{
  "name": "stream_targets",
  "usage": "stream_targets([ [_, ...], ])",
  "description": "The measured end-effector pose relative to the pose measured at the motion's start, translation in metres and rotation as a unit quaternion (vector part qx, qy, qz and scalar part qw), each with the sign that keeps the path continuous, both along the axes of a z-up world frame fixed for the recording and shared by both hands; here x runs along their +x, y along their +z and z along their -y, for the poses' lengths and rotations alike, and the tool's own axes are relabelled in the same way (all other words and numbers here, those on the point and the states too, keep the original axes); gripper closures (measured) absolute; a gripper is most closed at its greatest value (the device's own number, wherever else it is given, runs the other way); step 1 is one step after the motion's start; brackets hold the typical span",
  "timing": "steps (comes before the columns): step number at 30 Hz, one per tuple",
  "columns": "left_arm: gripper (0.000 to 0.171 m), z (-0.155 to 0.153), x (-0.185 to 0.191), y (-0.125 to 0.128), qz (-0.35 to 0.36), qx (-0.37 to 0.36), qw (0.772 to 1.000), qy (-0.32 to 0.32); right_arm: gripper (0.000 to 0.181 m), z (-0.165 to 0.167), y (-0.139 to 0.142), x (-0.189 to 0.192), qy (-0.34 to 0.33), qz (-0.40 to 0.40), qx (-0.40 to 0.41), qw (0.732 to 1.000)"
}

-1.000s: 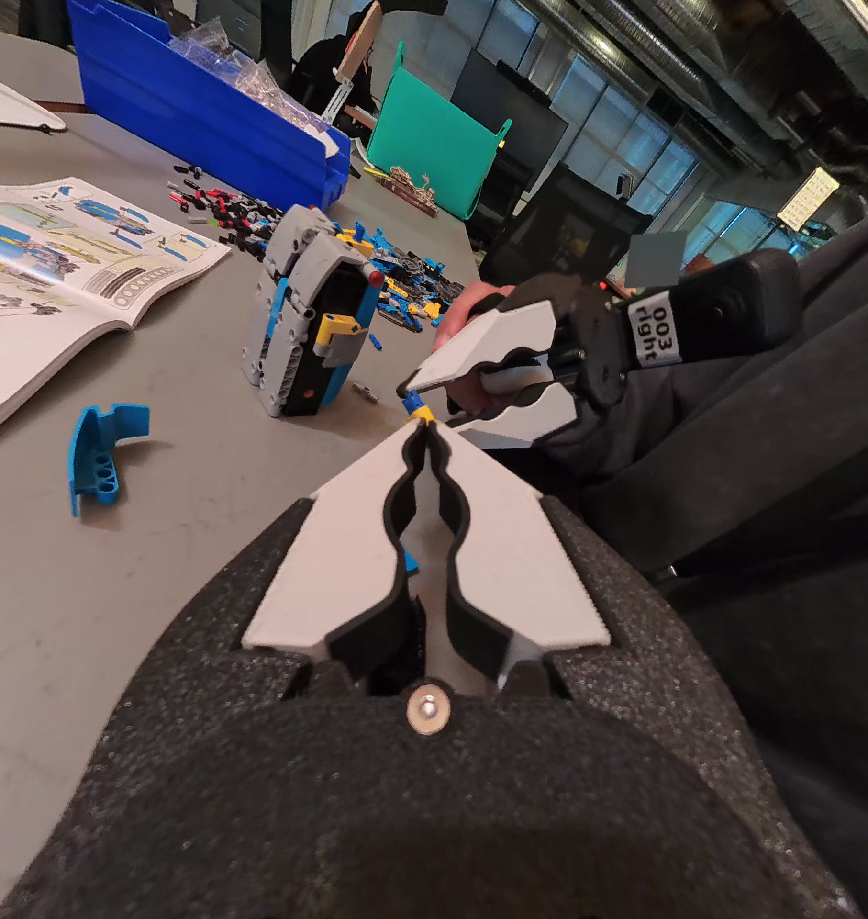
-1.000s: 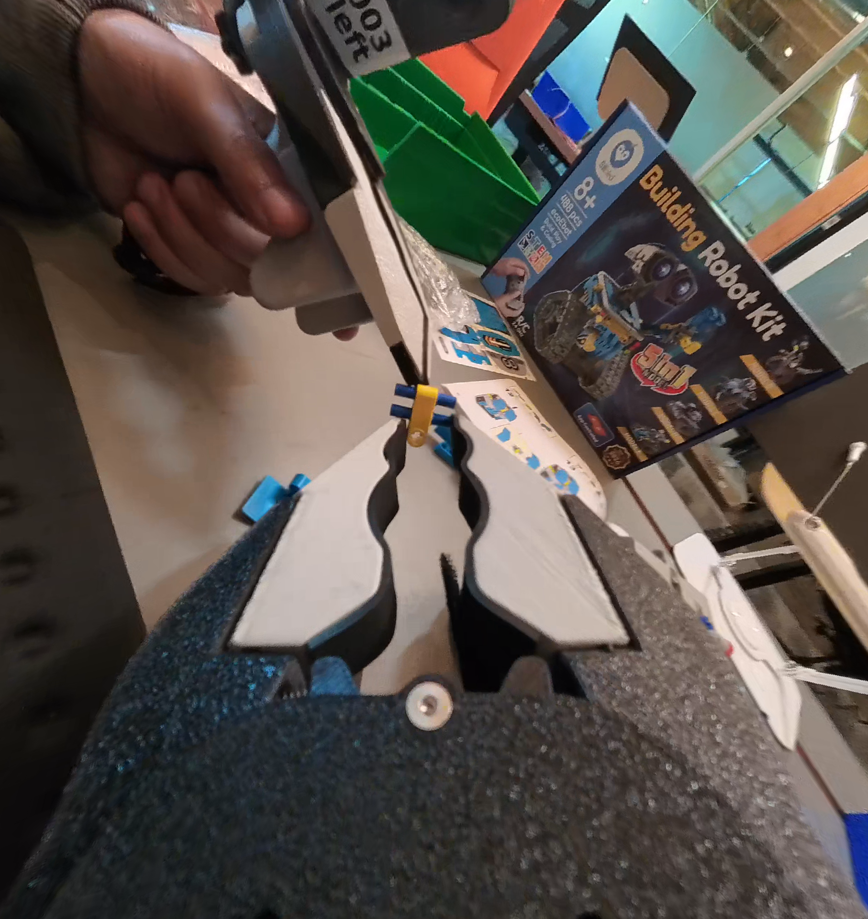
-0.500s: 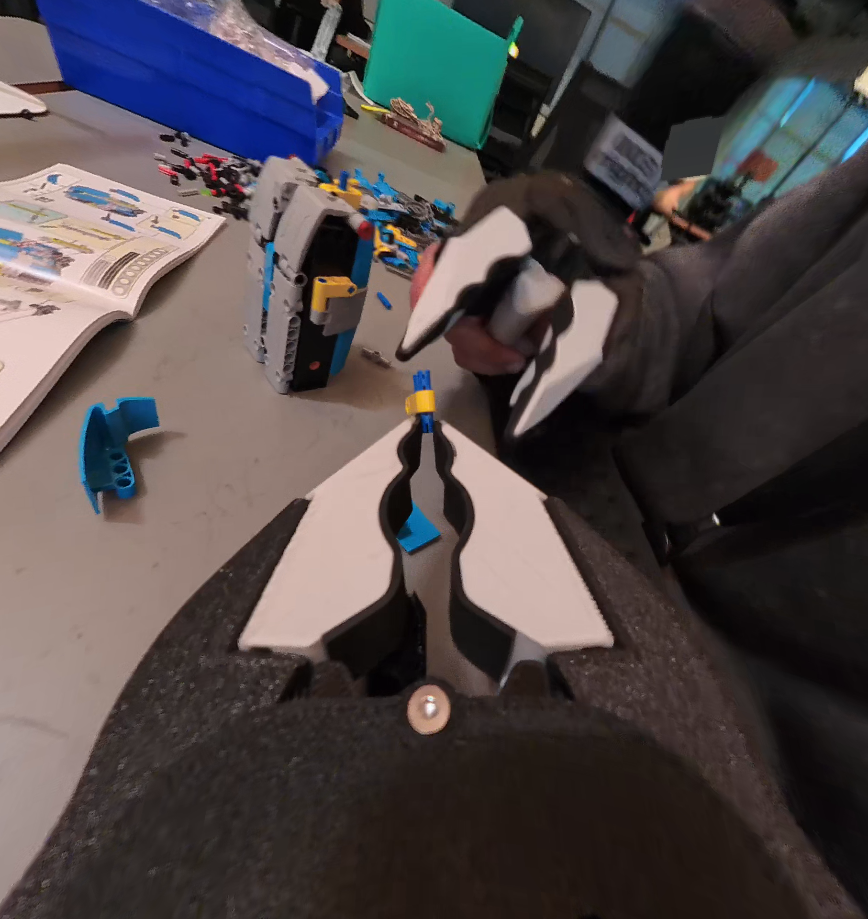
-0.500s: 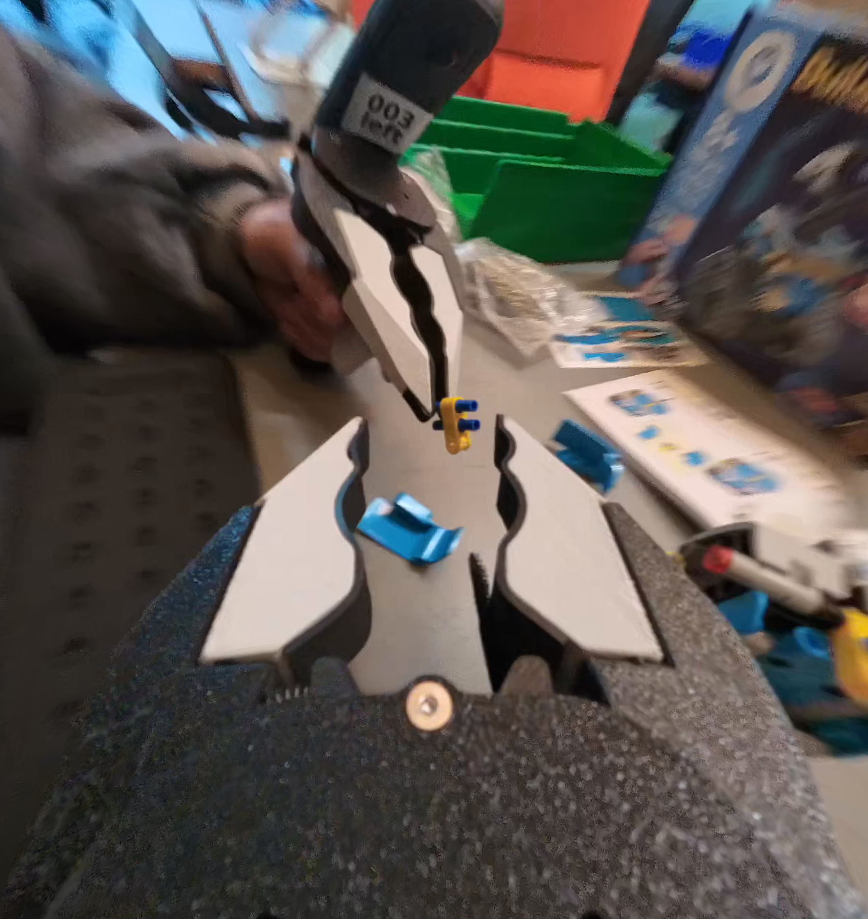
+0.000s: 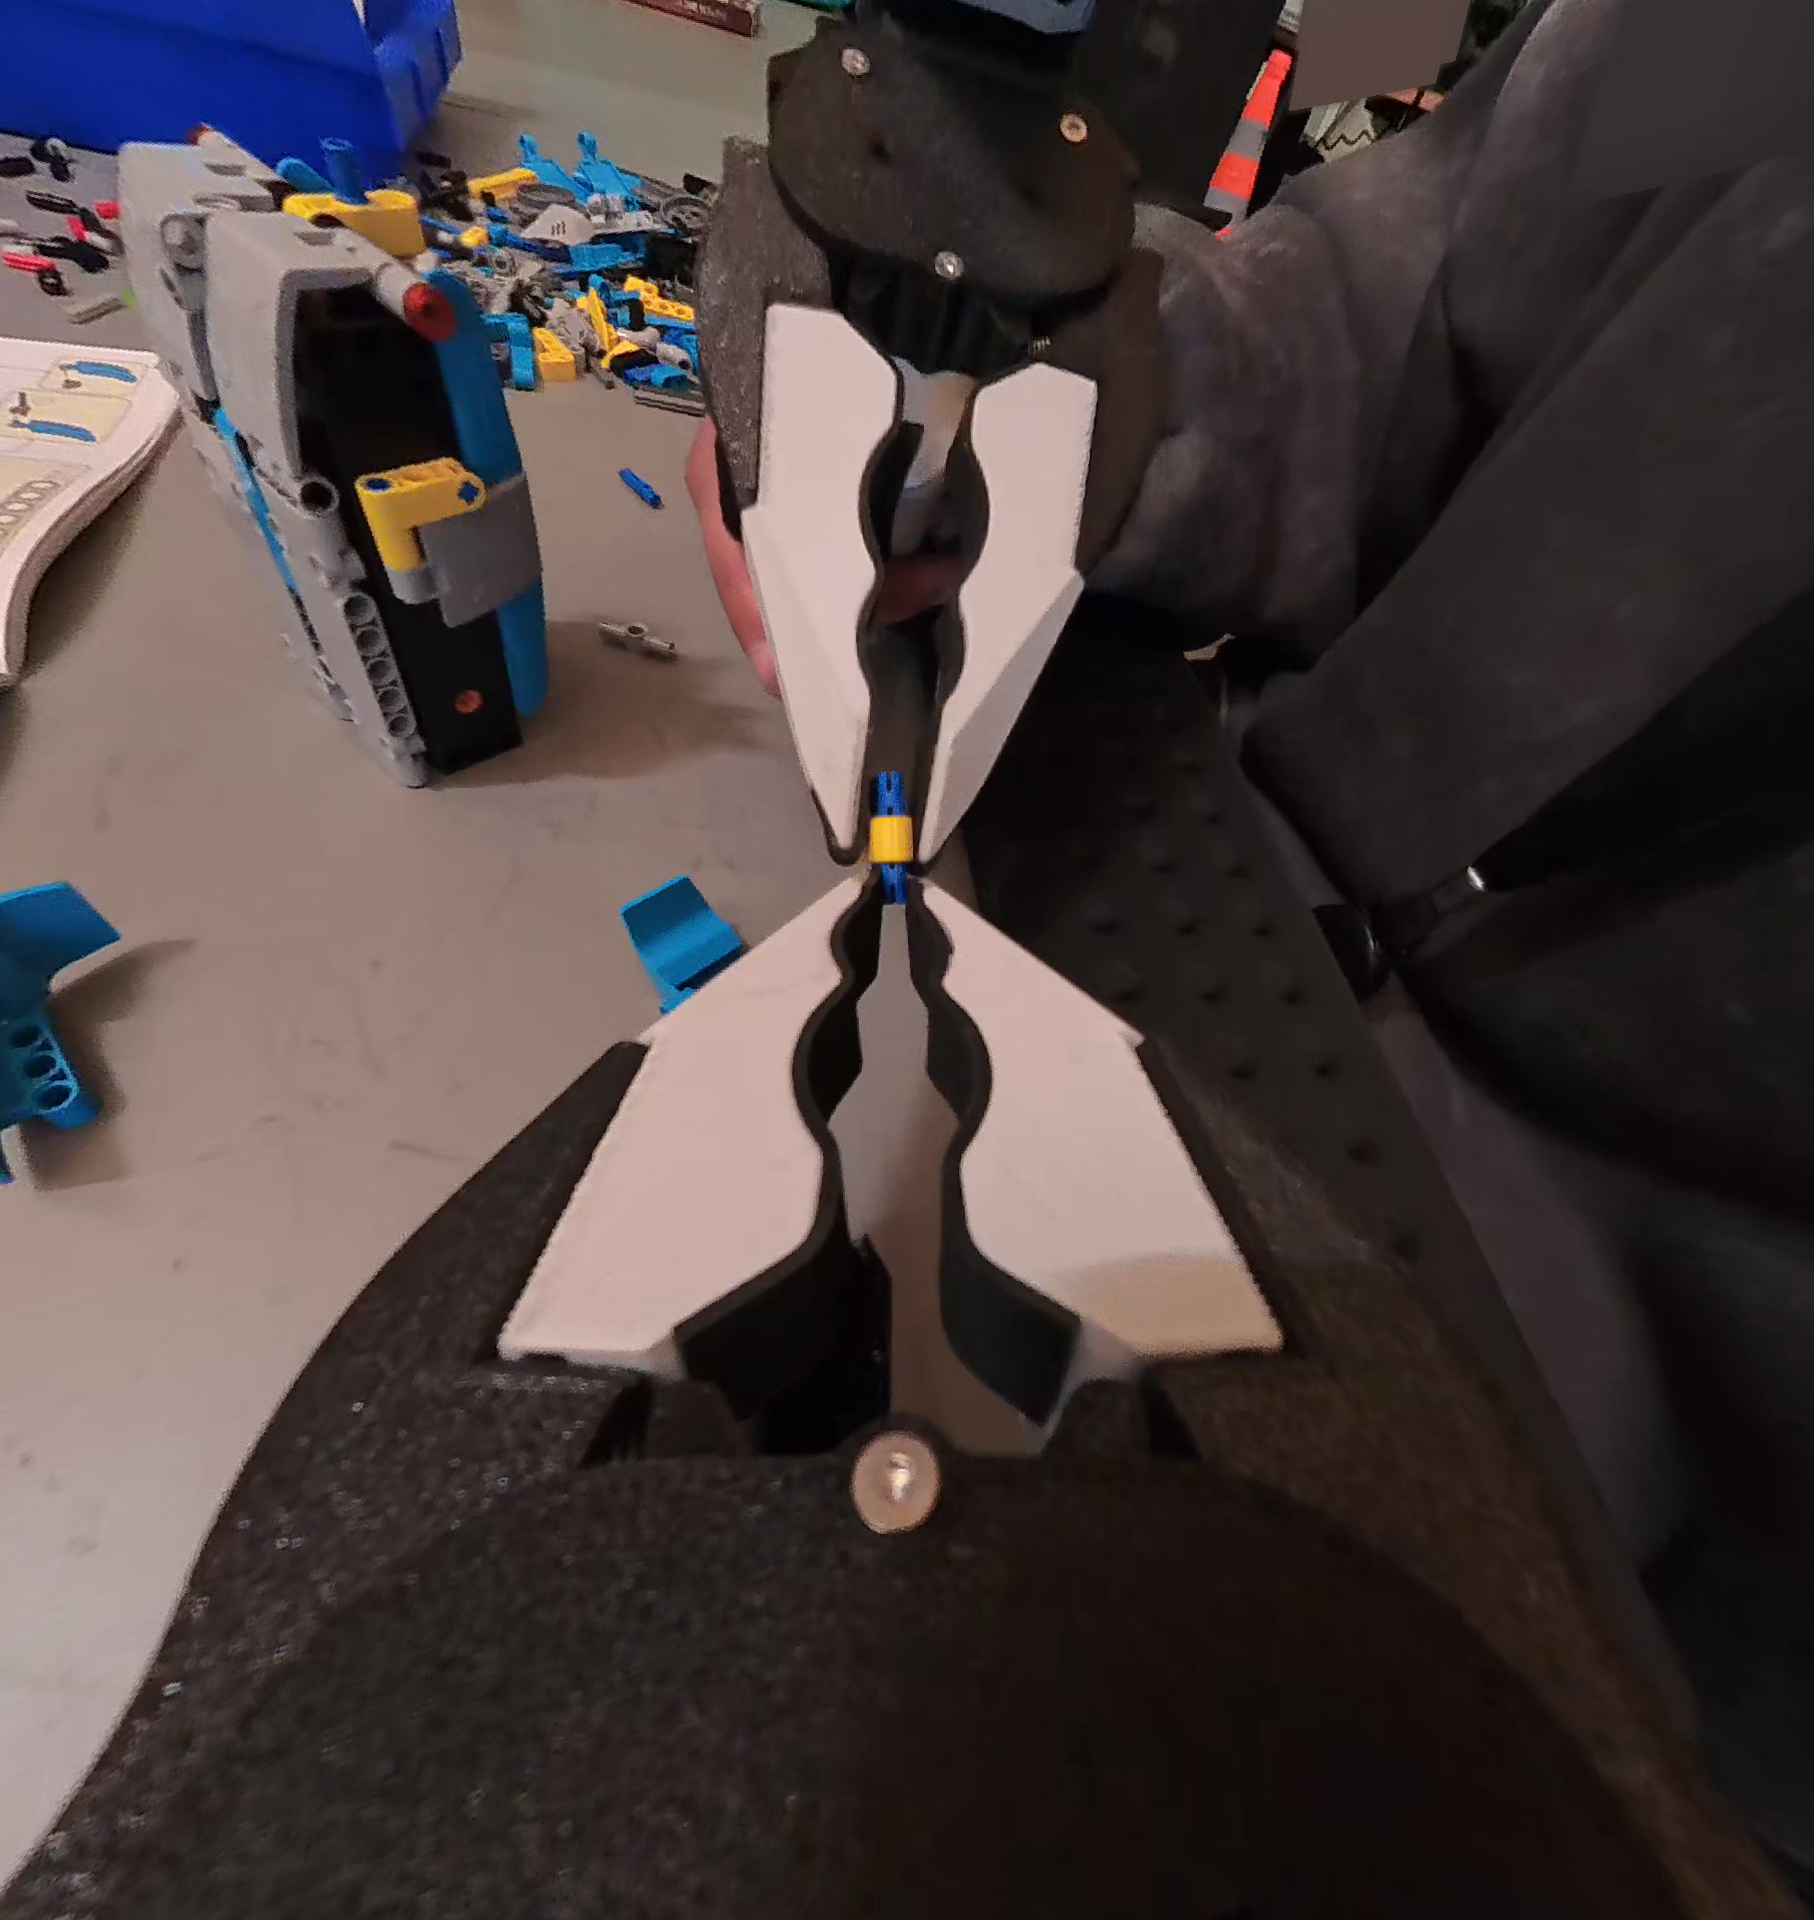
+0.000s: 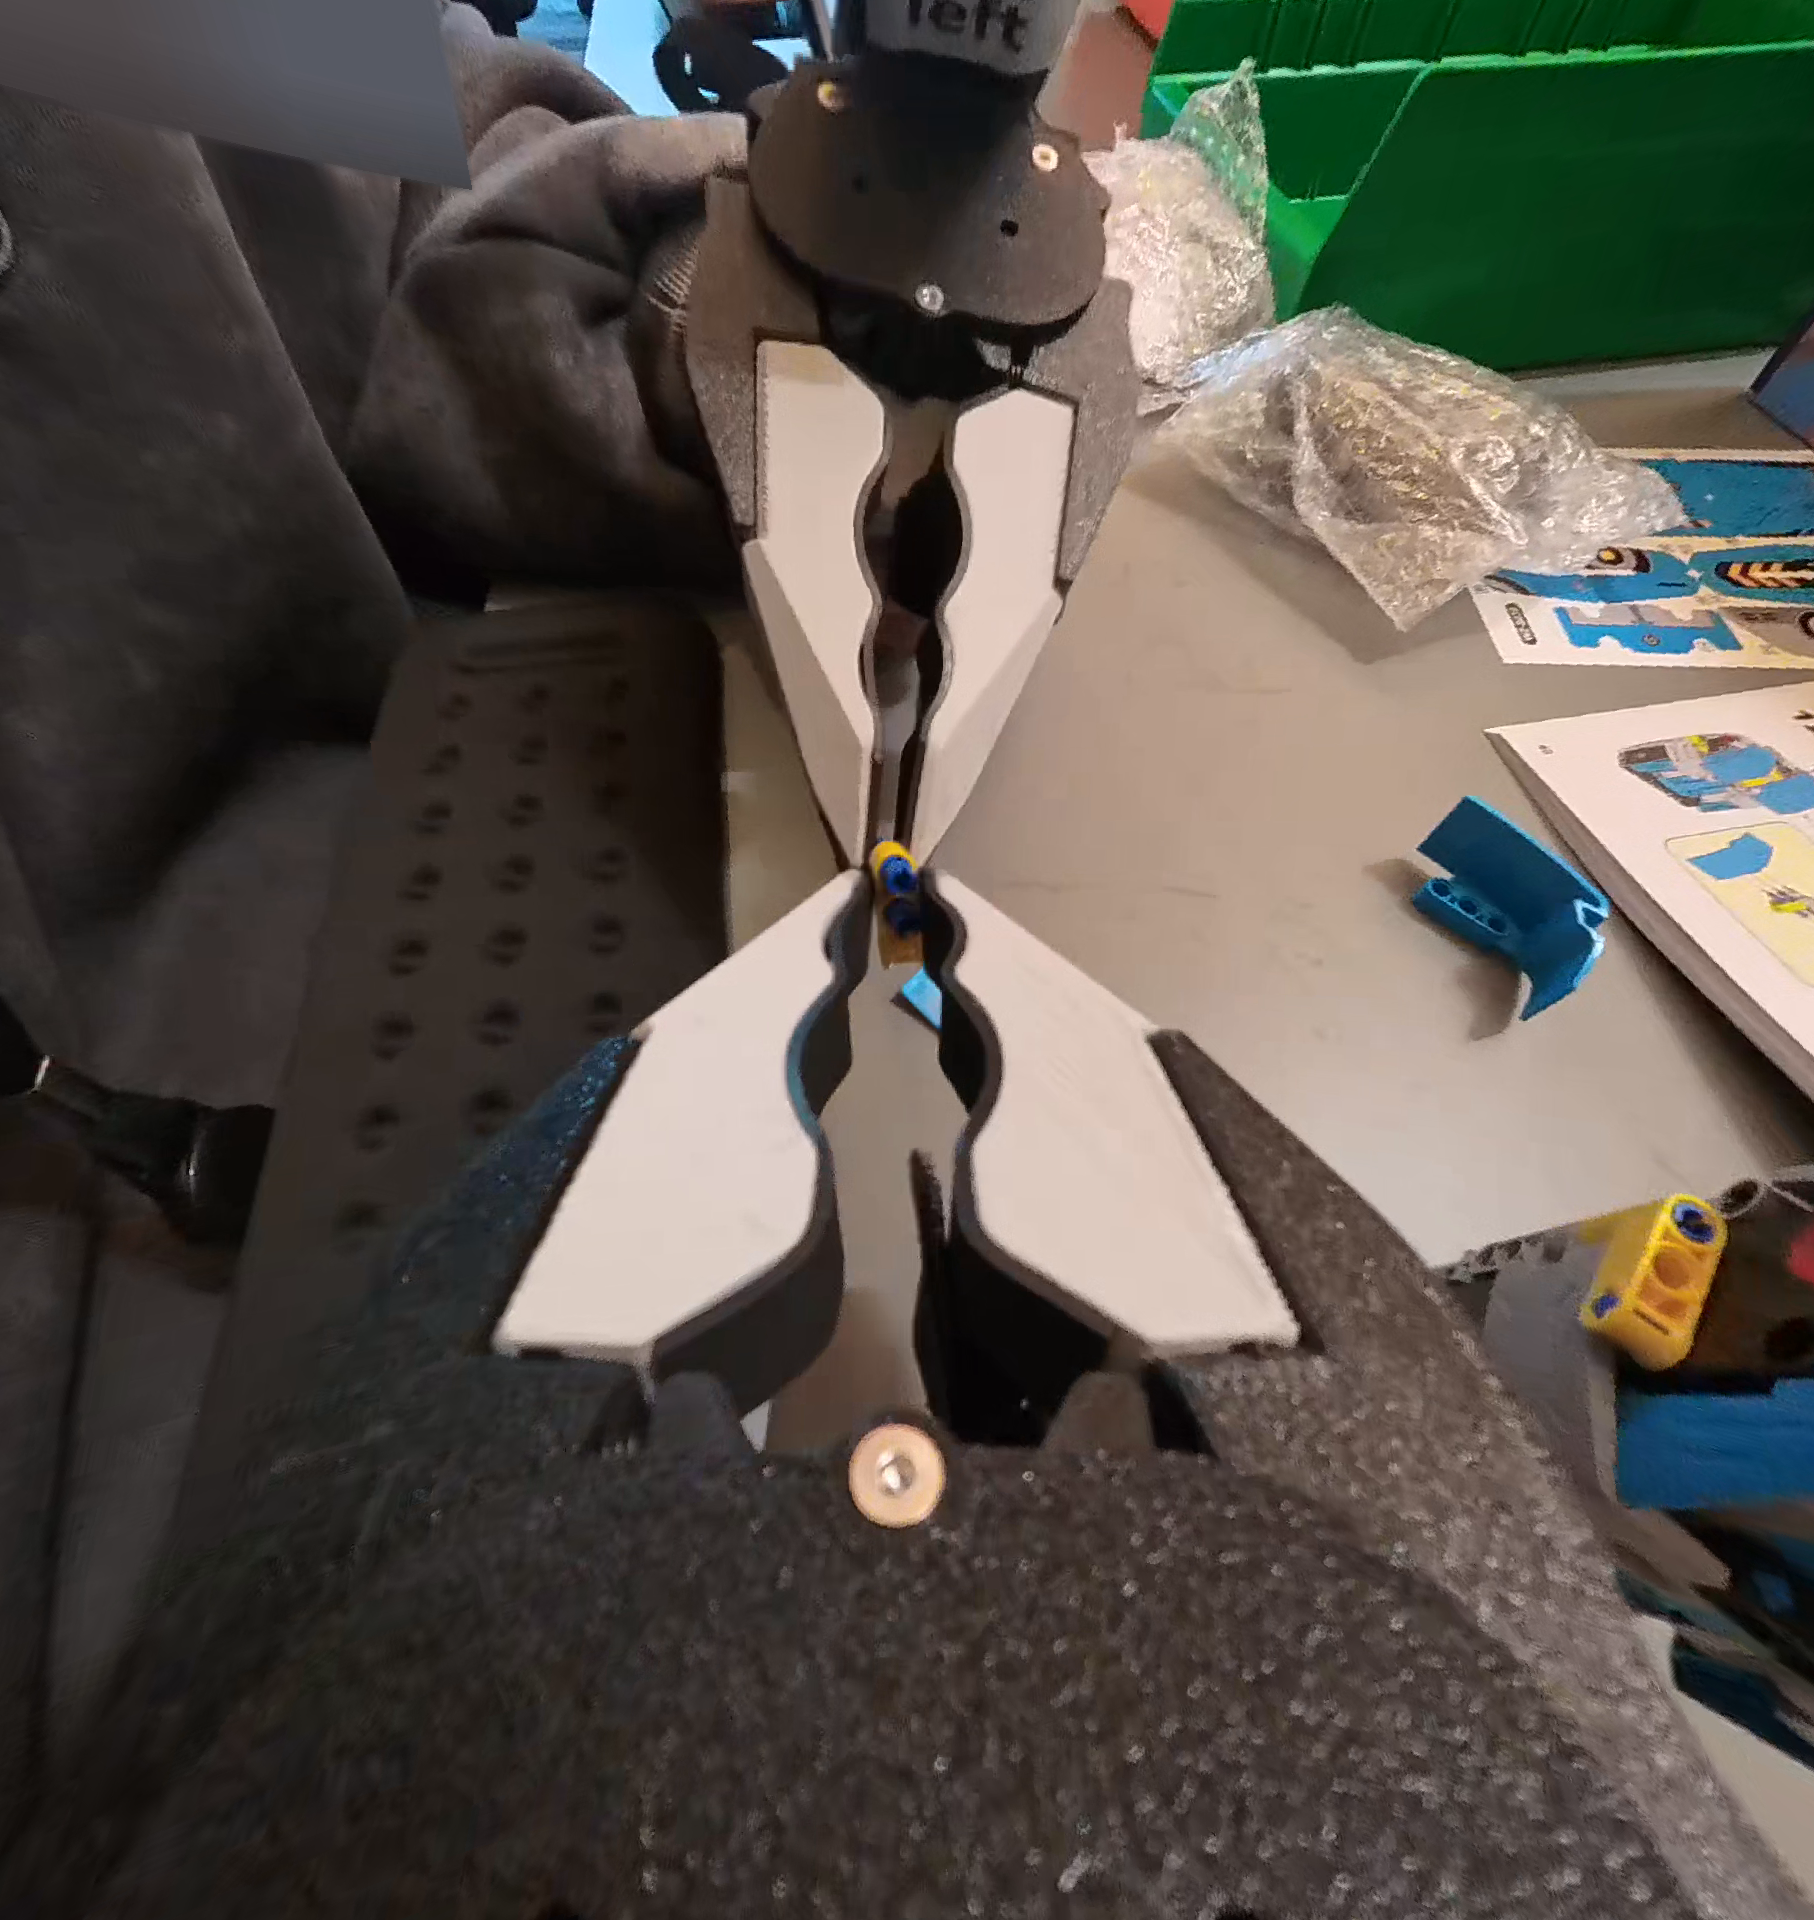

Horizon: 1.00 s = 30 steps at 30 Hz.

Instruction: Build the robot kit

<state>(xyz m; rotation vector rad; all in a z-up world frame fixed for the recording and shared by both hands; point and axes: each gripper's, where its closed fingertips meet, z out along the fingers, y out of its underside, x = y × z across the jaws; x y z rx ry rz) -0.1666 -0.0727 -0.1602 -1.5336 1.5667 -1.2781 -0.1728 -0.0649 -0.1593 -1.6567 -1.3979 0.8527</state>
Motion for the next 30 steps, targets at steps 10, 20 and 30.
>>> stream_targets([
  [10,0.142,-0.035,0.002,-0.024,-0.095,0.070,0.985,0.127,0.174,-0.026,0.003,0.035,-0.087,0.027,-0.022,0.996],
  [20,0.149,-0.040,-0.001,-0.030,-0.214,0.153,0.929,0.262,0.174,-0.023,0.005,0.082,-0.167,-0.016,-0.036,0.985],
  [30,0.152,-0.031,-0.006,-0.047,-0.329,0.260,0.890,0.181,0.173,-0.013,0.018,0.085,-0.144,-0.077,-0.047,0.986],
])
